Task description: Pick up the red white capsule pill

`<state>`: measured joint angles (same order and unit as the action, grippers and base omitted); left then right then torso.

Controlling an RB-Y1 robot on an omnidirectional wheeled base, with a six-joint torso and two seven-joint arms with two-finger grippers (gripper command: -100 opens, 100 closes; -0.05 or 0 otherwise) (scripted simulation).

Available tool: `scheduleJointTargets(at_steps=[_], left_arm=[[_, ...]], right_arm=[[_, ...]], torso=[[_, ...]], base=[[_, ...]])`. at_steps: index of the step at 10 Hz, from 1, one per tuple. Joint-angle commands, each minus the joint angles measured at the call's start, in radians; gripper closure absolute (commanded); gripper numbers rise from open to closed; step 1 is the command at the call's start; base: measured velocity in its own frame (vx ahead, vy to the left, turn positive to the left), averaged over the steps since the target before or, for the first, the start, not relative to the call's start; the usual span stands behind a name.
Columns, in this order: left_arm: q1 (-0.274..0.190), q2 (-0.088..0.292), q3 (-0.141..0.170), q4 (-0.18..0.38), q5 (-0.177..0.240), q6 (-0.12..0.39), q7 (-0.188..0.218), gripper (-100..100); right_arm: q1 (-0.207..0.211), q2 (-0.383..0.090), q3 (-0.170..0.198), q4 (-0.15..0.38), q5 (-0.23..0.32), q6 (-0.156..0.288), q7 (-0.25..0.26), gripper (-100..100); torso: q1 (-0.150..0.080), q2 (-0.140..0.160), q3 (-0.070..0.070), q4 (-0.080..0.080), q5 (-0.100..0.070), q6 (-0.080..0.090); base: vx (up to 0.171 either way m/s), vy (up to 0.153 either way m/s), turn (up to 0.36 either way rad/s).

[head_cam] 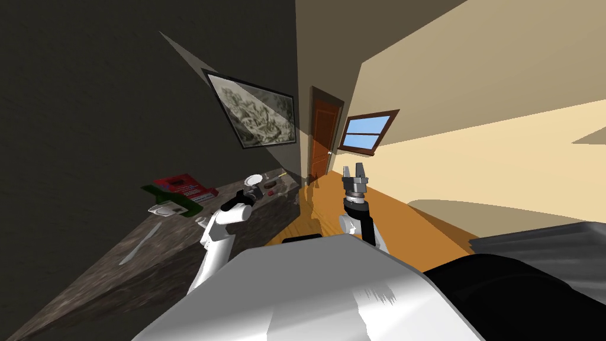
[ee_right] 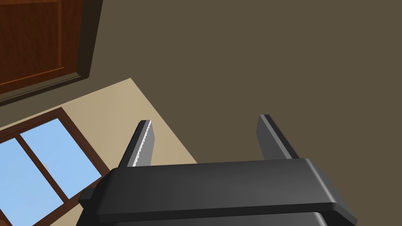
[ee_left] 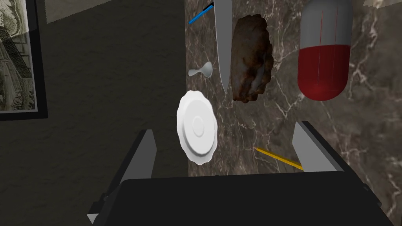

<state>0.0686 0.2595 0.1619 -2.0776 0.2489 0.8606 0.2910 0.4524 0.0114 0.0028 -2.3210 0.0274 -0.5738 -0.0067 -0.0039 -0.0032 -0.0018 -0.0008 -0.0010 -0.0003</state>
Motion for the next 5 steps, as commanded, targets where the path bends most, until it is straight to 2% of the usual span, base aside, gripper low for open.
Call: scheduleJointTargets(at_steps=[1, 2, 4, 5], left_arm=[[-0.006, 0.005, 0.005, 0.009, 0.006, 0.05, 0.0, -100], [-0.006, 0.005, 0.005, 0.009, 0.006, 0.058, 0.0, -100], [-0.021, 0.015, 0.017, 0.021, 0.014, 0.124, 0.0, -100], [-0.021, 0.015, 0.017, 0.021, 0.014, 0.134, 0.0, -100]], right_arm=[[0.0, 0.0, 0.0, 0.0, 0.0, 0.0, 0.0, 0], [0.0, 0.0, 0.0, 0.0, 0.0, 0.0, 0.0, 0], [0.0, 0.0, 0.0, 0.0, 0.0, 0.0, 0.0, 0], [0.0, 0.0, 0.0, 0.0, 0.0, 0.0, 0.0, 0]], torso=[[0.0, 0.0, 0.0, 0.0, 0.0, 0.0], [0.0, -0.001, 0.0, 0.0, 0.0, 0.0], [0.001, 0.0, 0.0, 0.0, 0.0, 0.0], [0.001, 0.0, 0.0, 0.0, 0.0, 0.0]], base=[[0.067, -0.07, 0.01], [0.031, -0.029, 0.004], [0.058, -0.052, 0.009], [0.028, -0.029, 0.002]])
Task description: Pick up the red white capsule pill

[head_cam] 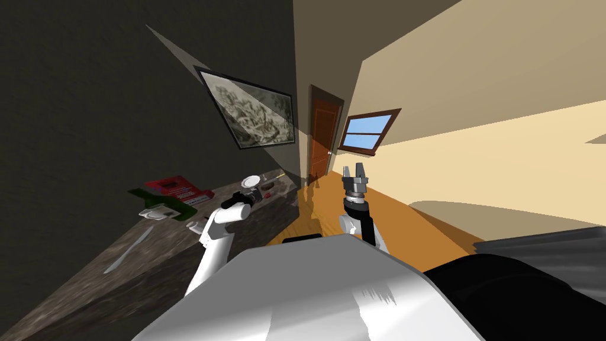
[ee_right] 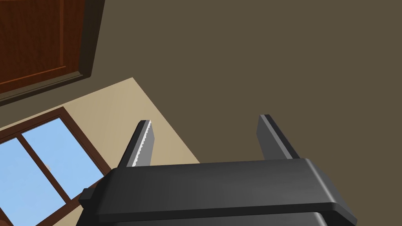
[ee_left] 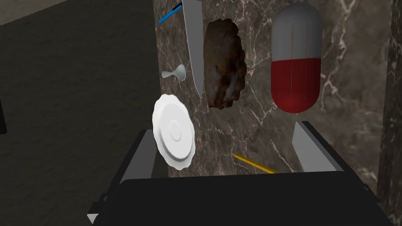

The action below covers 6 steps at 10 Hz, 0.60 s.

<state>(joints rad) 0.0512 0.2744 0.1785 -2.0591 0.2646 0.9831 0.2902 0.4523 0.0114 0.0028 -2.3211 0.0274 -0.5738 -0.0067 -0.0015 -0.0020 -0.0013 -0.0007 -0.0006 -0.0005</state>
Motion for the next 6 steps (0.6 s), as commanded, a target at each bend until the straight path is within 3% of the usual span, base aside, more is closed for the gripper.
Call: scheduleJointTargets(at_steps=[1, 6], left_arm=[[-0.018, 0.011, 0.011, 0.015, 0.007, 0.05, -0.002, -100], [-0.031, 0.022, 0.022, 0.027, 0.016, 0.159, -0.006, -100]], right_arm=[[0.0, 0.0, 0.0, 0.0, 0.0, 0.0, 0.0, 0], [0.0, 0.0, 0.0, 0.0, 0.0, 0.0, 0.0, 0]], torso=[[0.0, 0.0, 0.0, 0.0, 0.0, 0.0], [-0.002, -0.001, -0.001, 0.0, 0.0, 0.0]], base=[[0.068, -0.043, 0.012], [0.046, -0.048, 0.01]])
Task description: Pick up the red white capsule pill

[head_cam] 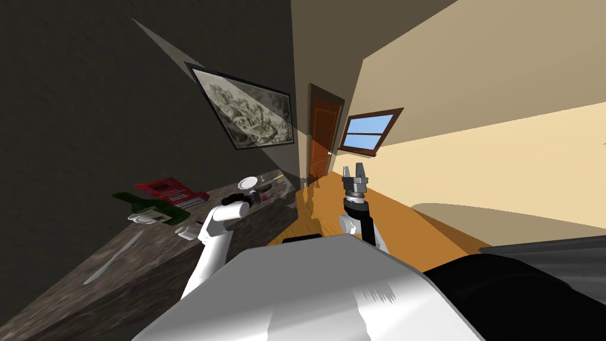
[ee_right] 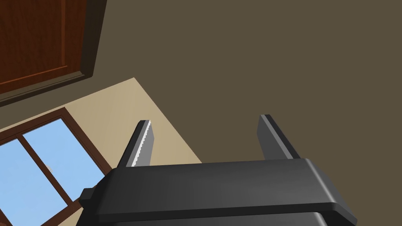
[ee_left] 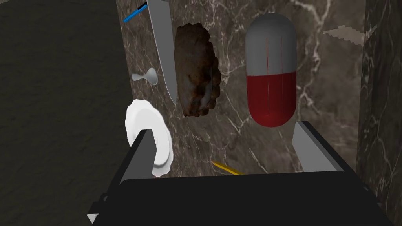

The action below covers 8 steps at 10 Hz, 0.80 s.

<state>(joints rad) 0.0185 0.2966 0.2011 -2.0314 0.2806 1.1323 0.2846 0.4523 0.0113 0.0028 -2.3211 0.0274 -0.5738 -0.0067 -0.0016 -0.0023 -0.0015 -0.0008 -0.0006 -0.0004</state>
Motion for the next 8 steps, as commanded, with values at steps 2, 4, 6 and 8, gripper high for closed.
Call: scheduleJointTargets(at_steps=[2, 4, 6, 8], left_arm=[[-0.01, 0.011, 0.011, 0.011, 0.008, 0.076, -0.006, -100], [-0.02, 0.022, 0.022, 0.022, 0.015, 0.119, -0.014, -100], [-0.029, 0.034, 0.032, 0.033, 0.022, 0.177, -0.023, -100], [-0.029, 0.034, 0.032, 0.033, 0.022, 0.212, -0.023, -100]], right_arm=[[0.0, 0.0, 0.0, 0.0, 0.0, 0.0, 0.0, 0], [0.0, 0.0, 0.0, 0.0, 0.0, 0.0, 0.0, 0], [0.0, 0.0, 0.0, 0.0, 0.0, 0.0, 0.0, 0], [0.0, 0.0, 0.0, 0.0, 0.0, 0.0, 0.0, 0]], torso=[[-0.001, -0.002, -0.001, 0.0, 0.0, 0.0], [0.0, 0.0, 0.0, 0.0, 0.0, 0.0], [-0.001, -0.001, -0.001, 0.0, 0.0, 0.0], [-0.001, -0.003, -0.002, -0.001, 0.0, 0.0]], base=[[0.08, -0.046, 0.018], [0.043, -0.038, 0.01], [0.077, -0.063, 0.026], [0.061, -0.034, 0.006]])
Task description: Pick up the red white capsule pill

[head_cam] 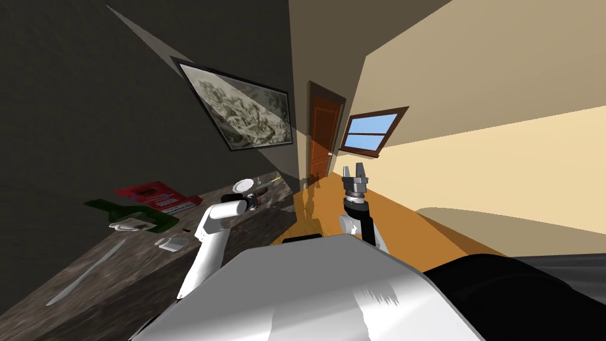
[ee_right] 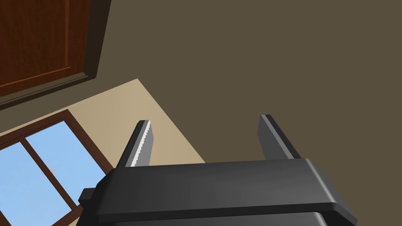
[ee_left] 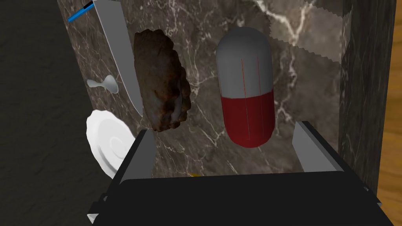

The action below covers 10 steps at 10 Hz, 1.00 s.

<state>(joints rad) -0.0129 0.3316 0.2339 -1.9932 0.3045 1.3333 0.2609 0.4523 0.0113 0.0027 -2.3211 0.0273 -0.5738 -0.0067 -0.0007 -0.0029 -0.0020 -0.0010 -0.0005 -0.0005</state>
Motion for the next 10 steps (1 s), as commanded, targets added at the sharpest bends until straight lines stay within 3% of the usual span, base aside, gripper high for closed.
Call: scheduleJointTargets(at_steps=[1, 10], left_arm=[[-0.005, 0.01, 0.009, 0.006, 0.005, 0.05, -0.01, -100], [-0.02, 0.049, 0.044, 0.047, 0.028, 0.275, -0.062, -100]], right_arm=[[0.0, 0.0, 0.0, 0.0, 0.0, 0.0, 0.0, 0], [0.0, 0.0, 0.0, 0.0, 0.0, 0.0, 0.0, 0]], torso=[[0.0, 0.0, 0.0, 0.0, 0.0, 0.0], [-0.001, -0.003, -0.001, -0.001, 0.0, 0.0]], base=[[0.058, -0.042, 0.022], [0.084, -0.041, 0.025]])
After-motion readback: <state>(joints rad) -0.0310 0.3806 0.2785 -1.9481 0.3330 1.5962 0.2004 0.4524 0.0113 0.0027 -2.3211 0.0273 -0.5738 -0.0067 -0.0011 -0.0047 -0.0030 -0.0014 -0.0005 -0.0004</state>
